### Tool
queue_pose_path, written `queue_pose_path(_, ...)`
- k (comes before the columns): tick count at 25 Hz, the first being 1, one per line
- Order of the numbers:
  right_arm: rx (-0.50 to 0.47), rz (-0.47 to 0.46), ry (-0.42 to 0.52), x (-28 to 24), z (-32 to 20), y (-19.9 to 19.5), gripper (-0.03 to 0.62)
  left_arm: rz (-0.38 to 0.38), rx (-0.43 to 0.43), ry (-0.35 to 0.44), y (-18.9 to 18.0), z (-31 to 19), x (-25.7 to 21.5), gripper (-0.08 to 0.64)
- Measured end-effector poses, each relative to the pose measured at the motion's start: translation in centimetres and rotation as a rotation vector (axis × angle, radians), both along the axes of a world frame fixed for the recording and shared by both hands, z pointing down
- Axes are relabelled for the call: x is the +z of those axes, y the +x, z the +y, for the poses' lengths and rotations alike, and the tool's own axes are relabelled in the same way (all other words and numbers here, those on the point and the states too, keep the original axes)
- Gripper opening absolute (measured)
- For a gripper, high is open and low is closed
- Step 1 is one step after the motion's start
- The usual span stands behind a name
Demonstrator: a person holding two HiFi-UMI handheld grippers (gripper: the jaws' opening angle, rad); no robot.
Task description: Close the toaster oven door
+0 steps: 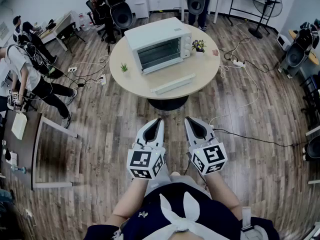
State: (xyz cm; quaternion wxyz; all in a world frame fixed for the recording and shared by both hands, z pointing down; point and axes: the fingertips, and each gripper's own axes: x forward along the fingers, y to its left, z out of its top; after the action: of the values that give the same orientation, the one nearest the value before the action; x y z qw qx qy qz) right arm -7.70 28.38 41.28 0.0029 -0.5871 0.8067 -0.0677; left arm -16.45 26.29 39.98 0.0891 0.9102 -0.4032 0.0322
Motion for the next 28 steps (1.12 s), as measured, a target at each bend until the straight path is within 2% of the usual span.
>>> queue_pose_path(8, -0.001, 0.008, -0.014, 0.4, -0.9, 0.6, 0.005, -0.018, 0.021, -0.002, 1.1, -0.2, 0.1, 0.026)
queue_pose_path(15, 0.002, 0.015, -0.036, 1.1, -2.5, 1.3, 0.005, -0.032, 0.011, -0.040, 1.6, -2.2, 1.6, 0.026)
queue_pose_path(21, 0.000, 0.017, -0.055, 1.6, -5.8, 2.5, 0.006, -0.046, 0.009, -0.047, 2.4, -5.0, 2.3, 0.026)
queue_pose_path(27, -0.022, 0.054, -0.063, 1.3, -10.1, 3.3, 0.008, -0.004, -0.017, -0.051, 2.9, -9.6, 1.9, 0.028)
queue_pose_path(28, -0.026, 0.056, -0.064, 1.2, -10.8, 3.4, 0.026, 0.003, -0.016, -0.049, 3.1, -10.3, 1.6, 0.028)
